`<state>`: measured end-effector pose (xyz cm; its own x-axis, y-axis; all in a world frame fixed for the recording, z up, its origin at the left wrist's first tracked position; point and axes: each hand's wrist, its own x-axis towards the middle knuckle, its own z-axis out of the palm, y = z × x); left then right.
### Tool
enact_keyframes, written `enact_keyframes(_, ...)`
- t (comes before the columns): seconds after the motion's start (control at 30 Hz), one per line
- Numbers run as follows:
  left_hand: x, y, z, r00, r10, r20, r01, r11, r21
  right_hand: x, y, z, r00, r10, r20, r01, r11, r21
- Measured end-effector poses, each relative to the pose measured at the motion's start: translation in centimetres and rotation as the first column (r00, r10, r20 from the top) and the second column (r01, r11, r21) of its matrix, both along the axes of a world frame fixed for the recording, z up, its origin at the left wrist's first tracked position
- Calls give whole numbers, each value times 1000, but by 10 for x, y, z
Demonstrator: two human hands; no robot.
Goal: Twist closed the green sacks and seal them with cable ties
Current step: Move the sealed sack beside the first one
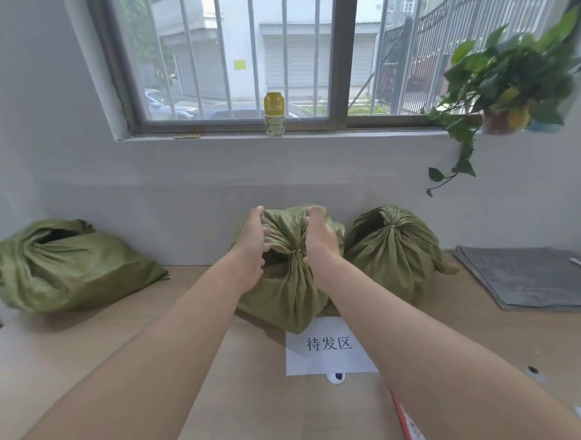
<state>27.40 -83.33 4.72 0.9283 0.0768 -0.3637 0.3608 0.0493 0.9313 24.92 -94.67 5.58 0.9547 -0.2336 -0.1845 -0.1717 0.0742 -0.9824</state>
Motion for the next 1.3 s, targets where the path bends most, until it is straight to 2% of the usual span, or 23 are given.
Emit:
enact_keyframes(0.23,-65,42,29,994,37,104,-34,999,-31,-62,40,32,997,62,40,-61,998,-31)
enact_keyframes(0.4,-111,92,51,984,48,171,-41,998,-49,-115,88,57,993,83,89,-72,990,-120)
enact_keyframes(0.77,-206,232,95,957,-49,287,56,998,-16,-217,227,94,977,65,203,-25,981,-191)
enact_keyframes(1.1,-262,318,111,943,-9,332,4,1000,15,-258,304,113,955,155,253,-114,979,-167)
enact_keyframes(1.3,-283,362,110,925,111,363,-122,993,6,-253,341,103,943,230,239,-201,969,-141)
